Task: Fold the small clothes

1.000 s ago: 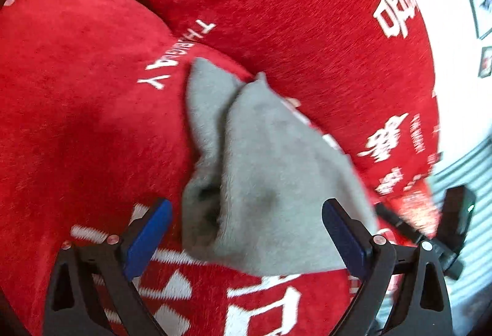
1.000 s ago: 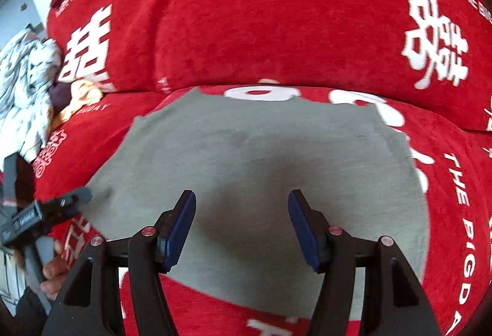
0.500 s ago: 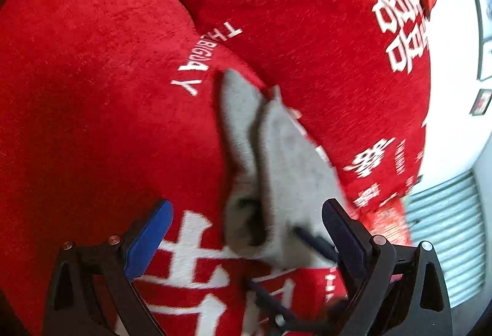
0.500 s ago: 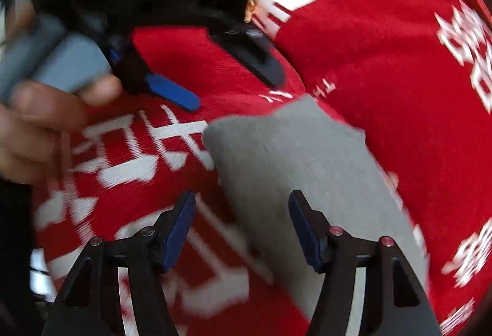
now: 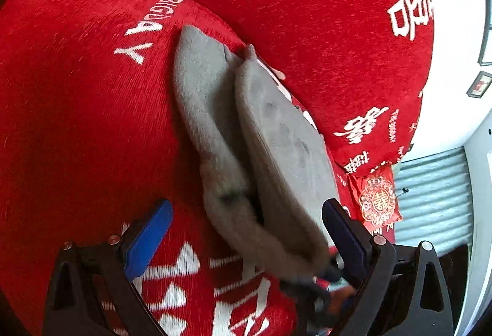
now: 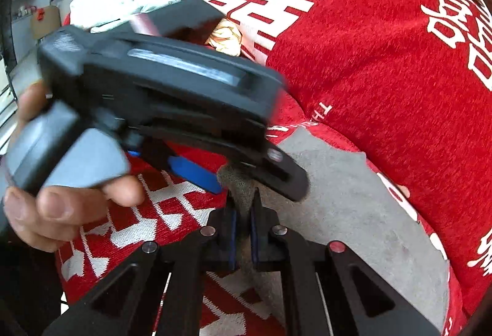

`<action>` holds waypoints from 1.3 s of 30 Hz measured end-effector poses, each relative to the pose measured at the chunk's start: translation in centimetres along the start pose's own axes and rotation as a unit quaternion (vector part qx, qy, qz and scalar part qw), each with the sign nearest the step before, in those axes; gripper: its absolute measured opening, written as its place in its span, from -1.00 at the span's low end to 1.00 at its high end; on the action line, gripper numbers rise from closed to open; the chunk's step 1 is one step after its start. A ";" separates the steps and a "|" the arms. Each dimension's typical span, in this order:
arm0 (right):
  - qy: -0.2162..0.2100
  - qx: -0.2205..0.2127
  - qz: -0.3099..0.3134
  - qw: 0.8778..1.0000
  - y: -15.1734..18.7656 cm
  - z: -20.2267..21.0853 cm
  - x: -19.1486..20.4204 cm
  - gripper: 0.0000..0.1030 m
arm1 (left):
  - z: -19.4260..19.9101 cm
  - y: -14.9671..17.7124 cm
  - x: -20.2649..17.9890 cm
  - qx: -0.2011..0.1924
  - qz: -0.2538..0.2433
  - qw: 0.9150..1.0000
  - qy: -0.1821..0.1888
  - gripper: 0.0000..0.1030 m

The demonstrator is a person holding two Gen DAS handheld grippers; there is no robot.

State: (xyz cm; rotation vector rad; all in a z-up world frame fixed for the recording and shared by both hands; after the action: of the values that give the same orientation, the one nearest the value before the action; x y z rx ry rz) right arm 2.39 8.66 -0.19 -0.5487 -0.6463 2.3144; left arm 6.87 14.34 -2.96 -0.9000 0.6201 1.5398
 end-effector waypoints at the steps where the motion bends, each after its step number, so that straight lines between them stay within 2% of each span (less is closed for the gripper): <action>1: 0.001 -0.002 0.003 1.000 0.0 0.1 0.3 -0.86 | -0.1 -0.3 -0.1 0.001 0.003 1.000 0.002 0.89; 4: 0.000 -0.002 0.022 1.000 -0.1 0.7 0.3 -0.86 | -1.2 -1.2 -1.1 0.021 0.003 1.000 0.014 0.89; 6: -0.002 0.002 0.026 1.000 0.0 0.4 0.3 -0.86 | -2.3 -1.7 -1.8 0.035 -0.017 0.999 -0.011 0.89; 8: 0.000 0.010 0.033 0.999 0.3 0.0 0.4 -0.86 | -3.0 -2.0 -2.0 0.037 -0.033 0.998 -0.039 0.76; 9: 0.001 0.013 0.034 0.999 0.4 0.0 0.4 -0.86 | -3.0 -2.1 -2.0 0.025 -0.047 0.997 -0.055 0.32; 10: 0.000 0.015 0.032 0.999 0.5 0.0 0.3 -0.84 | -3.1 -2.1 -1.8 0.030 -0.050 0.997 -0.060 -0.05; 11: -0.005 0.018 0.026 0.999 0.5 0.2 0.1 -0.80 | -3.3 -2.0 -1.4 0.035 -0.047 0.996 -0.061 -0.15; 12: -0.019 0.024 0.015 0.999 0.7 0.7 -0.2 -0.78 | -3.2 -1.9 -1.0 0.026 -0.045 0.997 -0.063 -0.35; 14: -0.052 0.026 -0.002 0.998 1.0 2.0 -0.7 -0.74 | -2.9 -1.5 -0.5 0.010 -0.054 0.997 -0.058 -0.39; 15: -0.075 0.022 -0.015 0.997 1.2 3.2 -1.2 -0.64 | -2.8 -1.3 -0.4 -0.006 -0.057 0.997 -0.057 -0.41; 17: -0.098 0.008 -0.041 0.994 1.4 5.0 -2.5 -0.05 | -2.9 -0.9 -0.7 -0.029 -0.075 0.994 -0.074 -0.44; 18: -0.098 0.000 -0.061 0.993 1.2 5.8 -3.9 0.47 | -2.9 -0.8 -0.8 -0.040 -0.083 0.992 -0.086 -0.46; 19: -0.088 -0.008 -0.079 0.993 0.8 6.2 -5.2 0.63 | -2.9 -0.7 -0.9 -0.048 -0.088 0.990 -0.095 -0.49; 21: -0.078 -0.012 -0.117 0.990 -1.0 5.9 -8.4 0.63 | -2.9 -0.6 -1.2 -0.067 -0.092 0.987 -0.111 -0.50; 23: -0.082 0.018 -0.140 0.987 -2.6 4.0 -10.3 0.64 | -3.0 -0.5 -1.5 -0.078 -0.096 0.984 -0.130 -0.53; 25: -0.084 0.073 -0.169 0.979 -4.2 0.3 -12.2 0.64 | -3.0 -0.3 -2.1 -0.093 -0.112 0.976 -0.164 -0.53; 27: -0.100 0.140 -0.225 0.959 -5.6 -4.1 -14.5 0.64 | -3.1 0.0 -2.7 -0.107 -0.132 0.965 -0.200 -0.53; 29: -0.117 0.174 -0.275 0.938 -5.9 -6.9 -15.8 0.64 | -3.5 0.4 -3.6 -0.123 -0.162 0.946 -0.253 -0.53; 30: -0.125 0.195 -0.310 0.922 -6.5 -8.7 -16.7 0.64 | -3.7 0.6 -3.9 -0.127 -0.174 0.938 -0.271 -0.53; 31: -0.126 0.209 -0.323 0.914 -6.8 -9.8 -16.9 0.64 | -3.9 0.7 -4.2 -0.130 -0.181 0.933 -0.282 -0.53; 33: -0.123 0.262 -0.327 0.899 -7.3 -12.2 -16.6 0.64 | -4.2 0.8 -4.4 -0.130 -0.188 0.929 -0.292 -0.53; 34: -0.121 0.277 -0.324 0.896 -7.6 -12.9 -16.2 0.64 | -4.2 0.8 -4.4 -0.129 -0.189 0.928 -0.293 -0.53; 37: -0.105 0.321 -0.308 0.889 -8.5 -15.0 -15.0 0.64 | -4.0 0.7 -4.2 -0.127 -0.188 0.930 -0.291 -0.53; 39: -0.087 0.341 -0.288 0.891 -8.9 -15.7 -13.9 0.64 | -4.0 0.6 -4.2 -0.126 -0.187 0.930 -0.291 -0.53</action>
State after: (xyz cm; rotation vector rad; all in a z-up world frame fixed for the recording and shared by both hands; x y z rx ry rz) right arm 24.73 9.63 -4.56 0.1716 -0.0179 1.8452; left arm 7.14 8.64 -1.77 -0.6485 -0.1753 1.4501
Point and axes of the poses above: each gripper's, at about its wrist camera, not at the fingertips, and z roughly against the way its jaws point, x to its left, y to its underside, the point moved 6 cm from there along -z, roughly the way its jaws point, and after that the axes turned 7 degrees about x, right-handed, at the moved point
